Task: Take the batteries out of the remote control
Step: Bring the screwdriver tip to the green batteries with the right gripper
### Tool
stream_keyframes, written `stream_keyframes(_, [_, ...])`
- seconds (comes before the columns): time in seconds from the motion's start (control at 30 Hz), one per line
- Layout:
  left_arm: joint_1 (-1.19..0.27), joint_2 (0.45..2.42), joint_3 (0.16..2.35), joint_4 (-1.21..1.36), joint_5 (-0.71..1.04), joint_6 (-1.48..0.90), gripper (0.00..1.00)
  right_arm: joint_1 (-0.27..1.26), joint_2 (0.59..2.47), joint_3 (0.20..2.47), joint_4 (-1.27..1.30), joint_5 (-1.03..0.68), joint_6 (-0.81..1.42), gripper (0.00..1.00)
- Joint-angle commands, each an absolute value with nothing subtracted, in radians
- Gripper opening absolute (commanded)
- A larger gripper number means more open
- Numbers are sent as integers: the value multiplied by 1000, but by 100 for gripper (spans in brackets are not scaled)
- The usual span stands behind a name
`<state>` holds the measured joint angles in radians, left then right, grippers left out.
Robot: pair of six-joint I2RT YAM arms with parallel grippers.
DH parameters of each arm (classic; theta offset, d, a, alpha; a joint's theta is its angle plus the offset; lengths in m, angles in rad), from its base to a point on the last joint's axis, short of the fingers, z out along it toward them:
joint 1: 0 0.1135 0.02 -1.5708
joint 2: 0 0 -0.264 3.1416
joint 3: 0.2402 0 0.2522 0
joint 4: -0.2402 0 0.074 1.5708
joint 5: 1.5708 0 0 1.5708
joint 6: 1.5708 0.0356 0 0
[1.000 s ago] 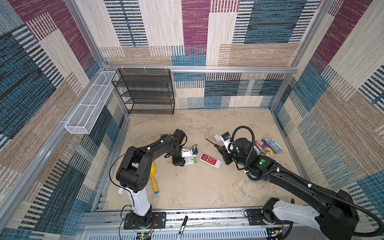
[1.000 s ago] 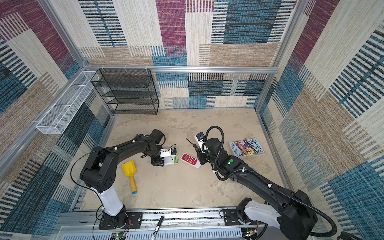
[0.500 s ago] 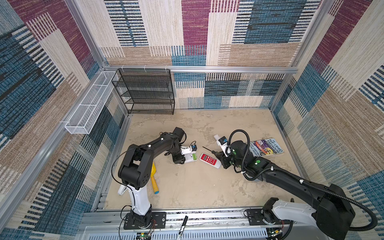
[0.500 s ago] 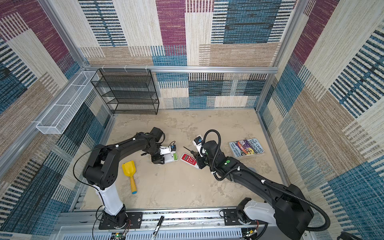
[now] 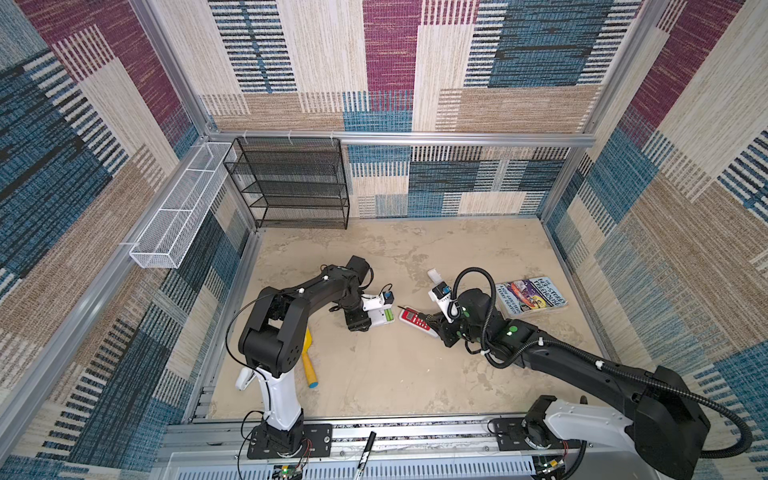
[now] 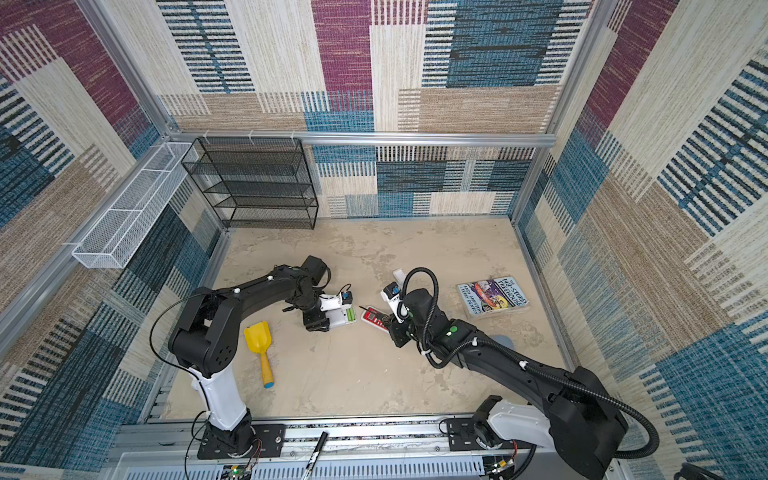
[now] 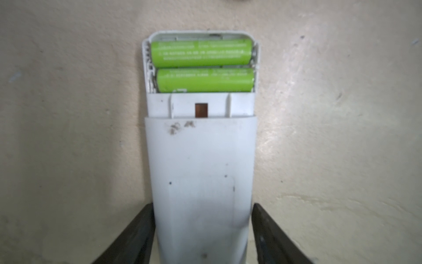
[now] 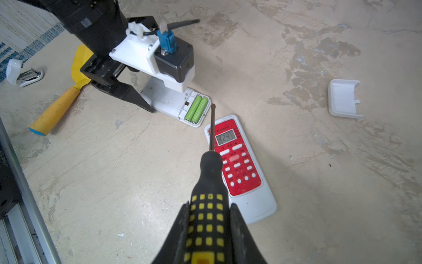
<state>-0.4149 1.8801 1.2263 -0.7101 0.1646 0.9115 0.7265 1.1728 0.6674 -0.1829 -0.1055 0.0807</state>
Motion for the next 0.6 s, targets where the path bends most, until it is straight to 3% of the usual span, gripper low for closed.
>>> stream_keyframes(0.0, [-414,1890,1221,-751,172,891,69,741,1170,666,-132,-118,82,0])
stream_keyframes(0.57, [-414,1898,1201,-749,155,884,55,791,1196,655,-126,-109,139,0])
